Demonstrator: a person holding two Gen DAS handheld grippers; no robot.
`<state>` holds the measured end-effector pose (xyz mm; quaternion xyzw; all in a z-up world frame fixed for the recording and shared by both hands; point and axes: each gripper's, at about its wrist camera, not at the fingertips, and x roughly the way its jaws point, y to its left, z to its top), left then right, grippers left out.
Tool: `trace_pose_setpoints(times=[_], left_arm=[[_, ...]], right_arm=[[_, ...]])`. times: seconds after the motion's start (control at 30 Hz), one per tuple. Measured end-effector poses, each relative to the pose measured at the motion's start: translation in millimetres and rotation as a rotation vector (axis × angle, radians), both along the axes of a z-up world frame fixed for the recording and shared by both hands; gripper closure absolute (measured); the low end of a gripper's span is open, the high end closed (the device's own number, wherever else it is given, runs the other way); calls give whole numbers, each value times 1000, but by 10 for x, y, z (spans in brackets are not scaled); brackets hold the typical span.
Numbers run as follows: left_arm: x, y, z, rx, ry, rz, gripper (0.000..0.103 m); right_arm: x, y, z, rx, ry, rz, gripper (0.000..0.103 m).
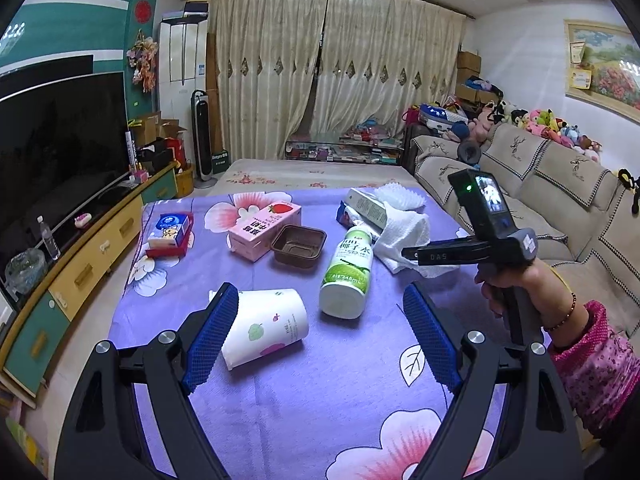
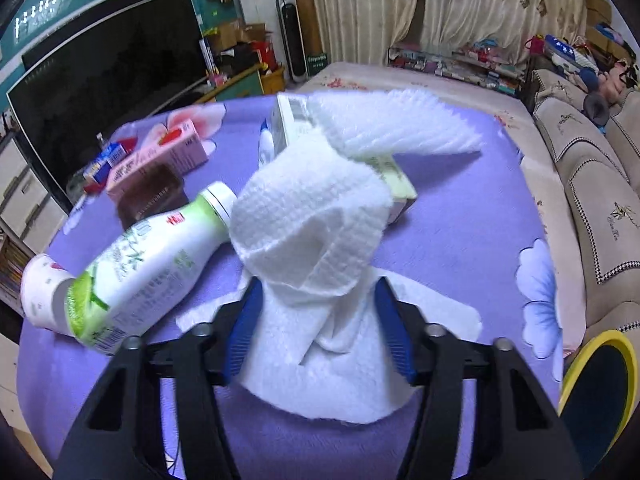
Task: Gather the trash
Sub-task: 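Grasp the white tissues with the right gripper, then carry the tissues over the yellow bin and open the right gripper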
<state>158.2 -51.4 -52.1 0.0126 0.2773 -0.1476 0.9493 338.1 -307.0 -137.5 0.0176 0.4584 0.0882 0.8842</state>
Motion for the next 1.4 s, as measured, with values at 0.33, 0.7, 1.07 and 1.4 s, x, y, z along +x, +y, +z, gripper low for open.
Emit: trace_pose_setpoints(times=[0.33, 0.7, 1.07, 1.4], left_arm=[[28, -79, -82, -6, 13, -20, 20], [-36, -181, -94, -1, 12, -41, 20], [-106, -291, -81, 16, 6, -75, 20], [-27, -463, -152, 24, 37, -104, 20]], right_arm=[[-375, 6, 256, 30, -80, 38, 98], [-1247, -115, 1083, 164, -252, 117, 98], [-1838, -350, 1651, 102, -387, 82, 98], [-1760, -1604, 1034, 9, -171, -259, 97]])
